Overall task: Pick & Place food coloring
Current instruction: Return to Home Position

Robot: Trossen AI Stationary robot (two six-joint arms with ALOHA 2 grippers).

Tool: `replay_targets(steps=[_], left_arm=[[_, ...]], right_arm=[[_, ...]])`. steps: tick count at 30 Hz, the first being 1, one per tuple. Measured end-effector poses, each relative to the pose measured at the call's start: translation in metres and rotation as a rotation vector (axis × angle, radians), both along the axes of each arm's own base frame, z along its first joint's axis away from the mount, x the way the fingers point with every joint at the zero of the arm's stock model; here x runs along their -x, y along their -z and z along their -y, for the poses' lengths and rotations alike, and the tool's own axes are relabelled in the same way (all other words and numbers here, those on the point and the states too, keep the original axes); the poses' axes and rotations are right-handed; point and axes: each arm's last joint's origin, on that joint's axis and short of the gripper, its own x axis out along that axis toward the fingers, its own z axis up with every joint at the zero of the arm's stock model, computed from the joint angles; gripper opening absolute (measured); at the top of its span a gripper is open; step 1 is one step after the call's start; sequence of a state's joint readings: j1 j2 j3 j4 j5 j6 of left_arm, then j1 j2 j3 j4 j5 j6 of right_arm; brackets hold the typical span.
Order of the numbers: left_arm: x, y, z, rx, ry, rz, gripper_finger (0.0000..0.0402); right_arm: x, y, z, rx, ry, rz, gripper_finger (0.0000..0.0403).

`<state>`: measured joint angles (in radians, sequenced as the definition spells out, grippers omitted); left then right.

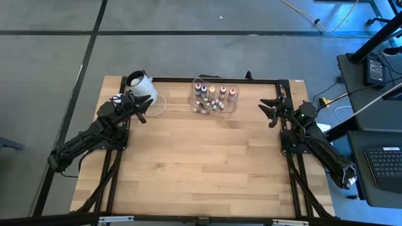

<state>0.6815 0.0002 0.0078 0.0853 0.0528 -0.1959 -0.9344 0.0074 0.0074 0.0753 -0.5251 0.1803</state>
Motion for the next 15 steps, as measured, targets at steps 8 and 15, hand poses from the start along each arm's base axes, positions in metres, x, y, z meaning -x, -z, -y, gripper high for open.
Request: replay_targets(steps=[8,15], left_arm=[[0.0,0.0,0.0,0.0,0.0,0.0,0.0125],[0.0,-0.0001,0.0,0.0,0.0,0.001,0.0124]], right_arm=[[0.0,0.0,0.0,0.001,0.0,0.0,0.0156],[0.0,0.0,0.0,0.001,0.0,0.0,0.0156]])
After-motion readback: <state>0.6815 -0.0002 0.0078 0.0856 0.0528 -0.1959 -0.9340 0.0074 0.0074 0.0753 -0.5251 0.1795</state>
